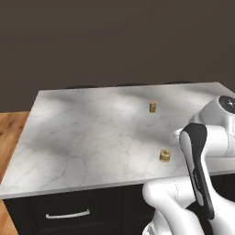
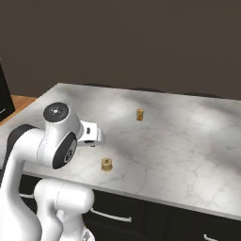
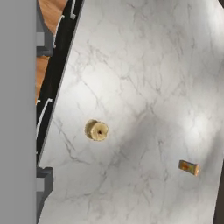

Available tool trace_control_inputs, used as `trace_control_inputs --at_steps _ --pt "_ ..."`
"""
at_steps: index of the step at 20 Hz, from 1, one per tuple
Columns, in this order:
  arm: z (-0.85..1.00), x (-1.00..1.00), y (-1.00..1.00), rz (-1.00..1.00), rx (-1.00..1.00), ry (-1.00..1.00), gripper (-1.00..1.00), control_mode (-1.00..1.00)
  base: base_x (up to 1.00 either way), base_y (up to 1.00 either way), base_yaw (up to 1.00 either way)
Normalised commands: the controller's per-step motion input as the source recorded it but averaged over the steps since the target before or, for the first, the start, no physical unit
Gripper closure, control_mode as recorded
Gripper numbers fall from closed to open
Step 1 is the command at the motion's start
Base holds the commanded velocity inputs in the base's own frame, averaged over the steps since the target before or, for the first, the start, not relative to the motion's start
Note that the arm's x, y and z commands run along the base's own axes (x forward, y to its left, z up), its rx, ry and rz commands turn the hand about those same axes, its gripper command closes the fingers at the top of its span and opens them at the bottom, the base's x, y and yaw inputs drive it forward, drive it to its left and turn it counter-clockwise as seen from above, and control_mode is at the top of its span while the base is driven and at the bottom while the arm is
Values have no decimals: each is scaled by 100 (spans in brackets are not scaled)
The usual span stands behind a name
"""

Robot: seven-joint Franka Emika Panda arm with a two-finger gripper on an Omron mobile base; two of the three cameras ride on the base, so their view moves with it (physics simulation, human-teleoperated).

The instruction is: Pick the candle and candle from the dining table and place them in the open cabinet. Close the cabinet after placing the objects.

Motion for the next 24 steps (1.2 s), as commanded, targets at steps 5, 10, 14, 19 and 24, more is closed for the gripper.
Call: trace_control_inputs --at_steps 5,10,14,19,24 --pt "-23 5 2 -10 0 15 -100 -100 0 0 0" --pt "-19 3 0 -7 0 13 -100 -100 0 0 0" --pt "-33 3 0 -1 0 6 -100 -100 0 0 0" --pt "-38 0 0 0 0 0 -100 -100 0 0 0" --pt "-35 1 0 0 0 0 -100 -100 0 0 0"
